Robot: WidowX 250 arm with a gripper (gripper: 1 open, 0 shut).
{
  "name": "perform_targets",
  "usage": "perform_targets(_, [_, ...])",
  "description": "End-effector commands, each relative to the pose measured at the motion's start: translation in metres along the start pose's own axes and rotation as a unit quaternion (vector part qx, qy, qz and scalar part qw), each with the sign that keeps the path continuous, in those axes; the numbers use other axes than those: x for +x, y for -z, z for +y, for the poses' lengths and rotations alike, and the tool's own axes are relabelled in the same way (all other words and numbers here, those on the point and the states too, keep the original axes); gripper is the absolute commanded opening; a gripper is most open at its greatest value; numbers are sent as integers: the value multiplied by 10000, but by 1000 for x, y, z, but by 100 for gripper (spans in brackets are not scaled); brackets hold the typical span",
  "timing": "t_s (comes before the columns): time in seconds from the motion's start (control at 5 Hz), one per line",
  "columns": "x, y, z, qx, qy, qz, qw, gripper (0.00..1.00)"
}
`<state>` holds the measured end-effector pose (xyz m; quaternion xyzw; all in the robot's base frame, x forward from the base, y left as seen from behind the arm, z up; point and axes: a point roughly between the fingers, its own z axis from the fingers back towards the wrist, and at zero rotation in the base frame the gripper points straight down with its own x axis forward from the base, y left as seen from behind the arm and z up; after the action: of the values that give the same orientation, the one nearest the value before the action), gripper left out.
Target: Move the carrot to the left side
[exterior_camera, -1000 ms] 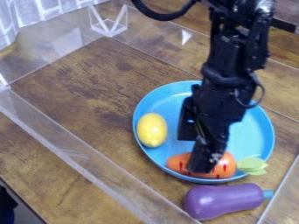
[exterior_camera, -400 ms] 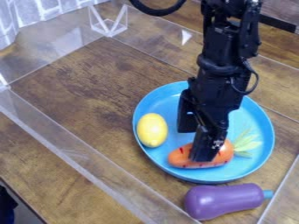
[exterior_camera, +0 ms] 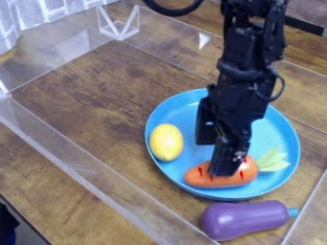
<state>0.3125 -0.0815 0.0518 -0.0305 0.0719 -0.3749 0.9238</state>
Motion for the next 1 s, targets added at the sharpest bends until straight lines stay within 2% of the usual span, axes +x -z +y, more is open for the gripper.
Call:
perform_targets(0.0, [0, -30, 22, 219, 106, -387, 9990, 100])
perform_targets(0.2, [1, -9, 24, 252, 189, -458, 9985, 100])
perform_targets(0.4, [2, 17, 20, 247, 520, -463, 9973, 100])
perform_targets(0.6, [2, 26, 19, 367, 642, -458, 9962, 100])
perform_targets(0.8, [8, 30, 26, 401, 768, -450, 9952, 100])
